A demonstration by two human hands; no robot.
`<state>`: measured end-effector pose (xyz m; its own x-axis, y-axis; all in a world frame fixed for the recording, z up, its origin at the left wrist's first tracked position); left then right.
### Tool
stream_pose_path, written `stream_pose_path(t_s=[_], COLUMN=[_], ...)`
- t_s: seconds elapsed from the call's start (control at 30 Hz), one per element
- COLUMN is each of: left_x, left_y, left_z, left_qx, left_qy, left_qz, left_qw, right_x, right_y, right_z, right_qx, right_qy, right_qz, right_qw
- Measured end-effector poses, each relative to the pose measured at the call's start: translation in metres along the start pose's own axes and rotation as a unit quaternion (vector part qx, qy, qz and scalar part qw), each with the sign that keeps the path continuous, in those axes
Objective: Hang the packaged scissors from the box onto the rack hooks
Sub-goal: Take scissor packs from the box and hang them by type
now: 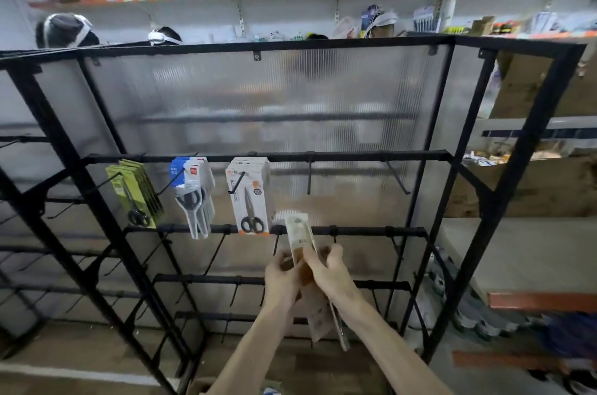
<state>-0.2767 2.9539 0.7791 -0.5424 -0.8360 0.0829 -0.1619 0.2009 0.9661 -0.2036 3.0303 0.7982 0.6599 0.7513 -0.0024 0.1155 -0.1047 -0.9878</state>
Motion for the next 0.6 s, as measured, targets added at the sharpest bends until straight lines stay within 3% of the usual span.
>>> stream_pose_path(t_s=[0.27, 0.43, 0.6], left_x=[0.010, 0.010, 0.012], left_y=[-0.006, -0.010, -0.009], left_z=[-0.001, -0.002, 0.004], left_qx=[0.048, 0.022, 0.014], left_qy=[-0.015, 0.011, 0.047], left_qz=[-0.033, -0.009, -0.006], left_qw=[0.998, 1.000, 0.999], right_x=[0.024, 0.026, 0.013], right_y=[0.010, 0.011, 0.015], right_z=[-0.003, 0.006, 0.006], right_qx=[-0.034, 0.003, 0.045], right_qy=[0.008, 0.018, -0.006], right_qz=[0.033, -0.102, -0.137], right_qw=[0.999, 0.995, 0.990])
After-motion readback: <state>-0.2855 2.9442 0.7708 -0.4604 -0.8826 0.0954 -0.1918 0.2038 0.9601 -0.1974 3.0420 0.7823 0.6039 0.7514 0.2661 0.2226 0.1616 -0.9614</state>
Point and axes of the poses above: each hand's wrist, its own z-axis towards the middle knuckle, its own x-axis out of the back of the hand, y = z × x, the point moved 1 cm from there along z, towards the middle knuckle, and after that the axes turned 10 degrees about z, right-handed, at the moved point
